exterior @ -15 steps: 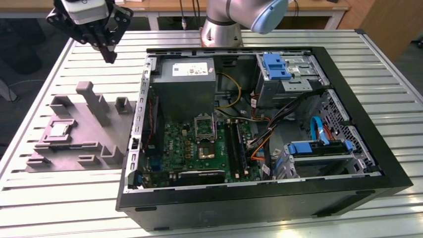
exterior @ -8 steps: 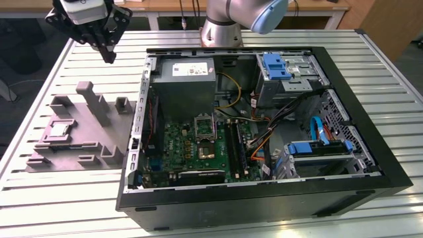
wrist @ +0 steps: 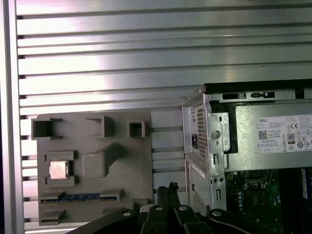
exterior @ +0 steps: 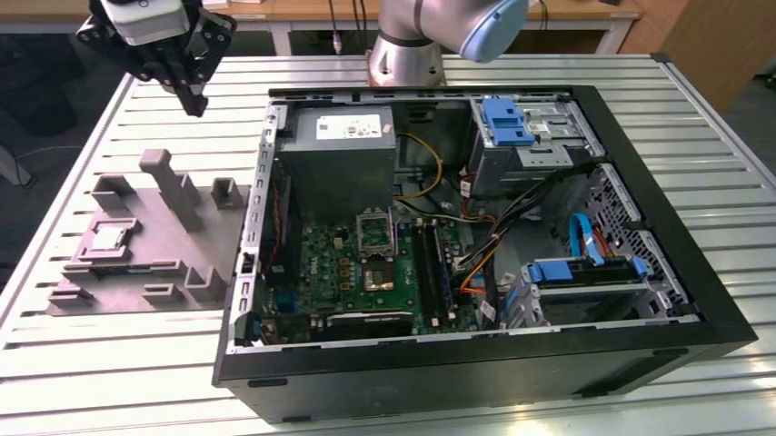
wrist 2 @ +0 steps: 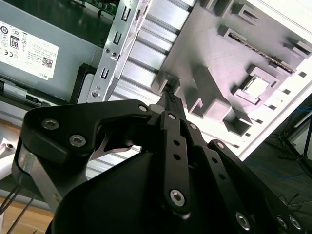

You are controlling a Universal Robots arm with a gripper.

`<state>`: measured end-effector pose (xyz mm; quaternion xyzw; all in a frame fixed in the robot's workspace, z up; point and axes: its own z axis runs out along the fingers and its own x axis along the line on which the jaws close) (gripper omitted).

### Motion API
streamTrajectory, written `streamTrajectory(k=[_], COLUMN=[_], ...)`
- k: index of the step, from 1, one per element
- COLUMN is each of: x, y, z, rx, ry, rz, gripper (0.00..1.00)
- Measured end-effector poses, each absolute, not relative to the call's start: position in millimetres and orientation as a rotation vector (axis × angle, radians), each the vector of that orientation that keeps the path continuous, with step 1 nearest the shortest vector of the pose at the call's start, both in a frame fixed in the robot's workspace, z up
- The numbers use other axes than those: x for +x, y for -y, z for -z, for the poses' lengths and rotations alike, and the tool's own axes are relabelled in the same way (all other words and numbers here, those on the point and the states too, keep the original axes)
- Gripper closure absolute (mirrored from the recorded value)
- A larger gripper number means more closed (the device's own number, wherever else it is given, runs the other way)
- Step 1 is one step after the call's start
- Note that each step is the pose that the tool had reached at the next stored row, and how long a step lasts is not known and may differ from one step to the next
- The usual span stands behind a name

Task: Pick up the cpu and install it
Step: 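Reach for the cpu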

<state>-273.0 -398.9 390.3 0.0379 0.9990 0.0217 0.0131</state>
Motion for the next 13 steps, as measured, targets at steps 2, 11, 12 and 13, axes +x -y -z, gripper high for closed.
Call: streamTrajectory(k=[2,11,12,13], x=[-273.5,-276.0,-276.4,-277.0], y=[398.9,398.9,398.9,398.9], z=[-390.3,-390.2,-390.2,-390.2], rx=[0.118,0.118,0.118,0.118], ry=[-3.113,-3.112,-3.112,-3.113], rz=[-0.068,-0.068,-0.068,-0.068], gripper=[0.89,0.89,0.89,0.89])
